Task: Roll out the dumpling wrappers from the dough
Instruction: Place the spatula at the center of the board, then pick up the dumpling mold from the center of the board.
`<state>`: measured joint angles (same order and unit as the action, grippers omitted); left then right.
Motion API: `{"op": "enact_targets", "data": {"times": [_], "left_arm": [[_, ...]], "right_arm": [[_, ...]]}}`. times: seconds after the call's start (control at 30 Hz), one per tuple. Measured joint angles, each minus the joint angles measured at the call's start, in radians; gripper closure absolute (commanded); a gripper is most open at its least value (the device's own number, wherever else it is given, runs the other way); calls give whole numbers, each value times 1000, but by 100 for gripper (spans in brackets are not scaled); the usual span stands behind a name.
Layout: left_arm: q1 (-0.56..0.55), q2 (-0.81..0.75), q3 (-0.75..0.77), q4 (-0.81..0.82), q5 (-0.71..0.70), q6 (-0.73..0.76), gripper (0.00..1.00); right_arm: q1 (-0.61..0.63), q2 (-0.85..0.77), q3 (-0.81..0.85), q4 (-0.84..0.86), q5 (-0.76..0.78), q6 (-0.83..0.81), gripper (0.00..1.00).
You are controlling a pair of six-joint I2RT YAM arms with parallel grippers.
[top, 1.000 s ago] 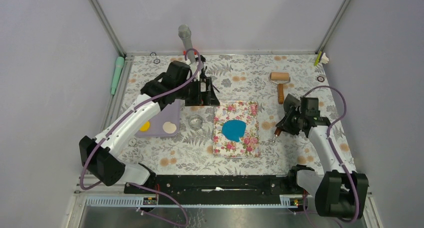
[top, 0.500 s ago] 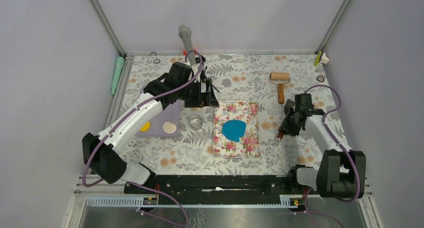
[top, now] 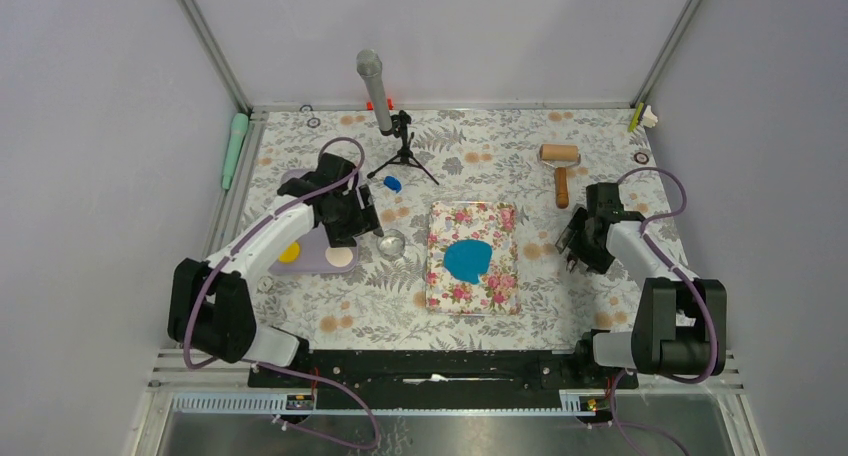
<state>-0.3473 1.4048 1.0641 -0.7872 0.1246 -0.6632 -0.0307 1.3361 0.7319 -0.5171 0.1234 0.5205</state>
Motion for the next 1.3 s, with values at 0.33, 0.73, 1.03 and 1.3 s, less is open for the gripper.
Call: {"op": "enact_targets", "data": {"times": [0.33, 0.73, 1.03, 1.3], "left_arm": [[-45, 122, -40, 117, -86, -31, 49], [-87, 200, -44, 166, -150, -45, 66], [-109, 250, -43, 177, -153, -40, 100], [-259, 248, 82, 114, -194, 24, 100]], "right_arm": [[0, -50, -1, 8, -4, 13, 23], [0, -93, -2, 7, -13, 18, 22], [0, -107, -2, 3, -22, 18, 23], [0, -166, 5, -27, -37, 18, 23]]}}
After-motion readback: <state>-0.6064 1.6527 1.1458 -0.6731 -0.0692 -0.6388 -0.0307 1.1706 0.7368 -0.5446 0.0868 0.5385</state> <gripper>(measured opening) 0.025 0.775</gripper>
